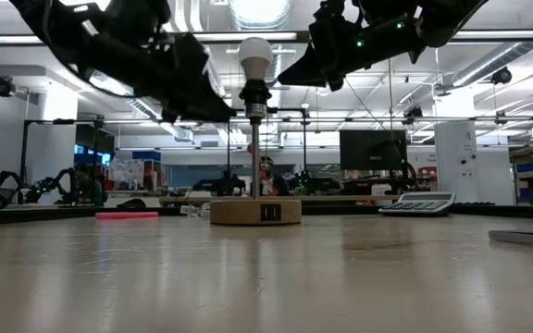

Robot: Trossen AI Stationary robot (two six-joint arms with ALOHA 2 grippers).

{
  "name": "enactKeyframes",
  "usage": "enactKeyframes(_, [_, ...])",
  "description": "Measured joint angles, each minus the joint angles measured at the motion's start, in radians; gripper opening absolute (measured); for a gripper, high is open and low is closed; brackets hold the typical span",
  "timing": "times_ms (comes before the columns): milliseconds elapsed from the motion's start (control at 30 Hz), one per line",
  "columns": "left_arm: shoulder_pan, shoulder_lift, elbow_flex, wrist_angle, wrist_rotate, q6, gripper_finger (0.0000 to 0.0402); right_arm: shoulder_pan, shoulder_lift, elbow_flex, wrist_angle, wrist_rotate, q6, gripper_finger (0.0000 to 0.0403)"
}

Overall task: Screw lightbulb
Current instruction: Insert the lightbulb into the lamp

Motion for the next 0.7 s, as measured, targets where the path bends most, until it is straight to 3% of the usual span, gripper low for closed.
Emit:
enactKeyframes(233, [0.0, 0.034, 0.001, 0.048, 0.0, 0.012, 0.0189, 0.0, 0.0, 0.0, 0.008, -0.053, 0.026, 0.0127])
enactKeyframes(700, [0.025, 0.219, 0.001, 0.212, 0.01, 0.038, 0.0203, 0.0, -0.001, 0.0, 0.024, -0.091, 0.068, 0.0175])
